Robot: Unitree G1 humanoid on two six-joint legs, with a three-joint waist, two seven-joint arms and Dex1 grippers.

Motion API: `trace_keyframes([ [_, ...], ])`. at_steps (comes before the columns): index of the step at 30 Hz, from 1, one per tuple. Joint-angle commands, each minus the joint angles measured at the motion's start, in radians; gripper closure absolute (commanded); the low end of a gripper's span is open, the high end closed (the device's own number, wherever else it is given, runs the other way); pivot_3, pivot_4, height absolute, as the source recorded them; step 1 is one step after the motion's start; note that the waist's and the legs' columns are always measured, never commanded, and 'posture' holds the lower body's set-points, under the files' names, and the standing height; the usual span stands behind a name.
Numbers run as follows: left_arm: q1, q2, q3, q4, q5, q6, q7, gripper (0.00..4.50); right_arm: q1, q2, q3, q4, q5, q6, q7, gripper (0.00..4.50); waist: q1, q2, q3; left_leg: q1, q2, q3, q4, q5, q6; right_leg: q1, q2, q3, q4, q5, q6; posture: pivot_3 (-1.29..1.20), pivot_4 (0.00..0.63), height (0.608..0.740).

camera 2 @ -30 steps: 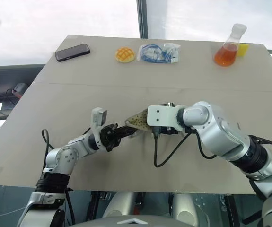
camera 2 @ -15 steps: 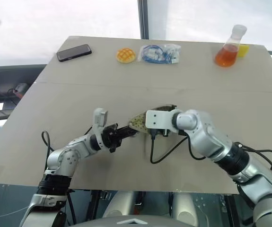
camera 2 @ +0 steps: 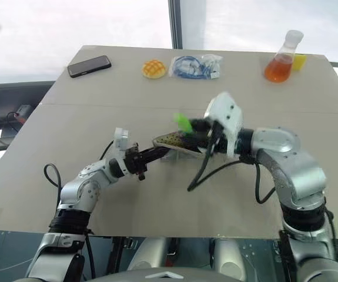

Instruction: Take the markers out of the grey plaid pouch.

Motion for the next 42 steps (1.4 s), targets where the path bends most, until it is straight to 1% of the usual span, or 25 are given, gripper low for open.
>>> trace_keyframes([
  [1,0.018,0.005,0.005,-0.001,0.039,-0.042,0.024,4.50,-0.101,0.011,-0.219,0.011,0.121,0.056,-0.152,3.26,0.001,0.000,0.000,0.000,0.000,0.000,0.000,0.000,0.000,0.000,0.000,0.000,0.000,0.000,0.000,0.00,0.150,0.740],
  [3,0.032,0.008,0.015,-0.015,0.037,-0.042,0.030,4.50,-0.170,-0.003,-0.331,0.071,0.172,0.099,-0.247,3.26,0.001,0.000,0.000,0.000,-0.001,0.000,0.000,0.000,0.000,0.000,-0.001,0.000,0.000,0.000,0.000,0.00,0.150,0.740],
  [6,0.057,0.012,0.016,-0.024,0.046,-0.059,0.037,4.50,-0.256,-0.031,-0.486,0.221,0.247,0.136,-0.363,3.26,-0.002,0.001,0.000,0.000,-0.001,0.001,-0.002,0.000,0.000,0.000,-0.002,0.001,0.000,0.000,0.000,0.00,0.150,0.740],
  [8,0.067,0.014,0.015,-0.021,0.056,-0.076,0.043,4.50,-0.241,-0.096,-0.470,0.334,0.189,0.114,-0.381,3.26,-0.002,0.001,-0.001,0.000,-0.001,0.002,-0.003,0.000,0.001,0.000,-0.001,0.001,0.000,0.000,-0.001,0.00,0.150,0.740],
  [10,0.068,0.015,0.023,-0.022,0.057,-0.079,0.055,4.50,-0.164,-0.207,-0.313,0.423,0.046,0.064,-0.373,3.26,-0.002,0.002,-0.001,0.000,0.000,0.002,-0.004,0.001,0.003,-0.001,-0.001,0.001,0.000,0.000,-0.001,0.00,0.150,0.740],
  [13,0.067,0.017,0.032,-0.015,0.058,-0.087,0.063,4.50,-0.026,-0.417,0.067,0.590,-0.277,-0.159,-0.332,3.26,-0.005,0.002,-0.002,0.001,-0.001,0.004,-0.004,0.002,0.004,0.000,-0.001,0.001,-0.001,0.000,-0.001,0.00,0.150,0.740],
  [14,0.066,0.018,0.033,-0.010,0.060,-0.090,0.063,4.50,-0.006,-0.448,0.144,0.653,-0.343,-0.228,-0.318,3.26,-0.010,0.003,-0.002,0.001,-0.001,0.005,-0.004,0.002,0.004,-0.001,-0.001,0.002,-0.001,0.000,-0.001,0.00,0.150,0.740],
  [15,0.067,0.018,0.033,-0.008,0.059,-0.092,0.064,4.50,0.000,-0.451,0.193,0.719,-0.381,-0.279,-0.307,3.26,-0.011,0.003,-0.001,0.001,-0.001,0.006,-0.004,0.003,0.005,-0.001,-0.001,0.003,-0.001,0.000,-0.001,0.00,0.150,0.740],
  [18,0.068,0.020,0.031,-0.007,0.059,-0.094,0.063,4.50,-0.007,-0.440,0.286,0.874,-0.459,-0.402,-0.273,3.26,-0.026,0.005,-0.001,0.001,-0.001,0.008,-0.003,0.003,0.005,-0.001,-0.001,0.003,0.000,0.000,-0.001,0.00,0.150,0.740],
  [20,0.070,0.019,0.032,-0.013,0.055,-0.090,0.062,4.50,-0.003,-0.438,0.330,0.961,-0.510,-0.491,-0.260,2.53,-0.025,0.004,-0.001,0.001,0.000,0.008,-0.003,0.003,0.005,0.000,0.001,0.001,0.000,0.000,0.000,0.00,0.150,0.740],
  [21,0.071,0.020,0.032,-0.015,0.053,-0.088,0.061,4.50,0.009,-0.443,0.341,0.962,-0.522,-0.511,-0.244,2.16,-0.024,0.004,-0.001,0.001,0.000,0.008,-0.002,0.003,0.005,0.000,0.002,0.001,0.000,0.000,0.000,0.00,0.150,0.740],
  [22,0.073,0.022,0.034,-0.017,0.050,-0.086,0.059,4.50,0.028,-0.450,0.334,0.931,-0.516,-0.513,-0.221,1.77,-0.023,0.003,-0.001,0.001,0.000,0.007,-0.002,0.003,0.005,0.000,0.005,0.001,0.000,0.000,0.000,0.00,0.150,0.740],
  [23,0.075,0.023,0.035,-0.022,0.047,-0.081,0.058,4.50,0.050,-0.452,0.294,0.864,-0.492,-0.499,-0.216,1.23,-0.022,0.003,-0.001,0.002,0.000,0.007,-0.002,0.003,0.005,0.001,0.005,0.001,0.000,0.000,0.000,0.00,0.150,0.740],
  [24,0.076,0.024,0.036,-0.025,0.044,-0.078,0.057,4.50,0.072,-0.455,0.254,0.794,-0.465,-0.479,-0.209,0.84,-0.021,0.003,-0.002,0.001,0.000,0.007,-0.002,0.003,0.005,0.000,0.004,0.001,0.000,-0.001,0.001,0.00,0.150,0.740],
  [26,0.078,0.028,0.038,-0.029,0.039,-0.073,0.055,4.50,0.128,-0.486,0.166,0.592,-0.376,-0.406,-0.148,0.84,-0.021,0.003,-0.001,0.001,0.001,0.006,-0.001,0.003,0.005,0.001,0.003,0.001,0.000,-0.001,0.001,0.00,0.150,0.740],
  [27,0.076,0.030,0.038,-0.029,0.037,-0.070,0.054,4.50,0.154,-0.504,0.108,0.459,-0.308,-0.337,-0.114,1.01,-0.020,0.004,-0.001,0.001,0.002,0.006,-0.002,0.003,0.005,0.000,0.003,0.002,0.000,0.000,0.000,0.00,0.150,0.740],
  [28,0.075,0.031,0.039,-0.028,0.035,-0.067,0.054,4.50,0.172,-0.515,0.067,0.367,-0.261,-0.284,-0.095,1.37,-0.021,0.005,0.000,0.001,0.002,0.006,-0.002,0.003,0.005,-0.001,0.003,0.002,0.000,0.000,0.000,0.00,0.150,0.740],
  [30,0.066,0.032,0.044,-0.026,0.025,-0.052,0.054,4.50,0.177,-0.498,-0.009,0.151,-0.114,-0.134,-0.087,2.36,-0.023,0.007,0.002,0.000,0.004,0.006,-0.002,0.003,0.005,-0.001,0.004,0.002,0.000,0.002,0.004,0.00,0.150,0.740],
  [31,0.062,0.033,0.044,-0.025,0.023,-0.048,0.051,4.50,0.170,-0.483,-0.018,0.076,-0.061,-0.077,-0.093,2.84,-0.024,0.006,0.001,0.001,0.005,0.005,-0.002,0.002,0.005,-0.001,0.004,0.001,0.000,0.000,0.007,0.00,0.150,0.740],
  [32,0.059,0.034,0.043,-0.023,0.021,-0.046,0.048,4.50,0.162,-0.466,-0.018,0.019,-0.020,-0.031,-0.104,3.27,-0.023,0.005,0.001,0.001,0.006,0.004,-0.002,0.001,0.003,0.000,0.005,0.001,0.000,-0.002,0.004,0.00,0.150,0.740],
  [34,0.052,0.033,0.040,-0.020,0.021,-0.043,0.047,4.50,0.133,-0.417,0.032,-0.046,0.019,0.034,-0.143,4.33,-0.023,0.002,-0.001,0.001,0.007,0.003,-0.002,0.000,0.000,0.000,0.005,0.000,0.000,-0.003,0.004,0.00,0.150,0.740],
  [35,0.048,0.033,0.038,-0.020,0.021,-0.044,0.043,4.50,0.114,-0.374,0.065,-0.060,0.032,0.058,-0.170,4.47,-0.023,0.001,-0.002,0.002,0.008,0.002,-0.002,0.000,0.000,0.000,0.004,-0.001,0.000,-0.003,0.004,0.00,0.150,0.740],
  [37,0.042,0.031,0.034,-0.022,0.021,-0.041,0.041,4.50,0.087,-0.301,0.143,-0.062,0.028,0.085,-0.219,4.47,-0.024,0.002,-0.001,0.002,0.008,0.002,-0.002,0.000,0.000,0.000,0.003,-0.001,-0.001,-0.002,0.003,0.00,0.150,0.740],
  [39,0.041,0.030,0.033,-0.028,0.018,-0.036,0.040,4.50,0.083,-0.261,0.226,-0.055,0.001,0.092,-0.248,4.47,-0.024,0.002,-0.001,0.000,0.007,0.003,-0.002,-0.001,0.000,-0.001,0.000,-0.002,-0.002,-0.001,0.001,0.00,0.150,0.740],
  [42,0.040,0.028,0.034,-0.036,0.011,-0.031,0.037,4.50,0.078,-0.215,0.298,-0.008,-0.037,0.079,-0.285,4.47,-0.024,0.002,-0.001,-0.001,0.006,0.004,-0.002,0.000,0.000,-0.001,-0.001,-0.002,-0.006,0.001,-0.003,0.00,0.150,0.740],
])
